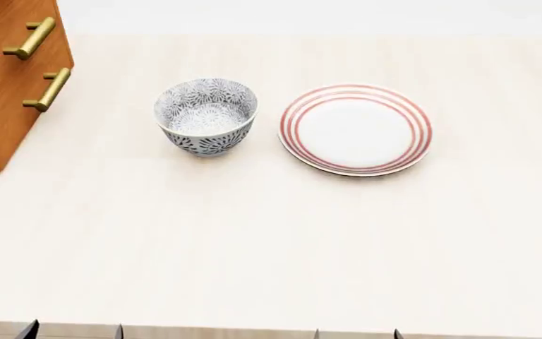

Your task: Open the top drawer of the cabinet.

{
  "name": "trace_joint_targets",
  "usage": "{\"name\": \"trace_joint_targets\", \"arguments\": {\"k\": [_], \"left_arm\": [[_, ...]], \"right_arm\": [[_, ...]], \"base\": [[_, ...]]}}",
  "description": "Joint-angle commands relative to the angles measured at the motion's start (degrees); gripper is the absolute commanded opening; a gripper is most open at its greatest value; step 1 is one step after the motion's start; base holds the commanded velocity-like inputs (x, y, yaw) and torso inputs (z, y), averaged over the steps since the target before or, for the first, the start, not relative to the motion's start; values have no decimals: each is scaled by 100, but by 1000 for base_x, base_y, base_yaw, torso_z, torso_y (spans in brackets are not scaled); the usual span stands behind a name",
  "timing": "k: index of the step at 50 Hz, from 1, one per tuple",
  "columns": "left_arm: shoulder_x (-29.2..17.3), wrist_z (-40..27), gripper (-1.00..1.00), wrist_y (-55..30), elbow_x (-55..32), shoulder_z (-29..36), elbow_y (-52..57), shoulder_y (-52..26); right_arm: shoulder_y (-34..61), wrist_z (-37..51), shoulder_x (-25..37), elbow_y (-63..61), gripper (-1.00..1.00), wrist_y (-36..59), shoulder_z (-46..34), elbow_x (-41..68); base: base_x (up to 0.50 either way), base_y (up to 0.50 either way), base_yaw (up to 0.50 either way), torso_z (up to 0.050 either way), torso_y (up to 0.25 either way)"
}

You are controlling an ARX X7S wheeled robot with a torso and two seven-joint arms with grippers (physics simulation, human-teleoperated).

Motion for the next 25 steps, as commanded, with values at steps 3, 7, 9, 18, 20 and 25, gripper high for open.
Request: {"name": "trace_joint_targets", "arguments": {"k": [3, 7, 9, 18, 20, 25], "left_arm": [[-4, -6, 100, -66, -37, 14, -16, -19], [-46, -24, 100, -49, -51, 74, -29, -21], [-62, -38, 100, -31, -57, 98, -43, -21], [-118, -105, 100, -6, -113, 174, -88, -42], [-131, -120, 100, -18, -126, 189, -64, -37], [-159, -155, 100, -29, -154, 226, -36, -24]], "right_arm": [[4, 25, 16, -22, 100, 29, -15, 19], [0, 61, 49, -28, 100, 18, -53, 54], [-3, 68, 65, -21, 100, -11, -77, 70], [8, 112, 122, 24, 100, -105, -144, 164], [11, 125, 133, 41, 100, -116, -161, 175], [-3, 159, 166, 11, 100, -112, -193, 211]], "base": [[0, 0, 0, 0, 0], [0, 0, 0, 29, 0], [0, 0, 0, 50, 0], [0, 0, 0, 50, 0], [0, 0, 0, 50, 0], [0, 0, 0, 50, 0]]}}
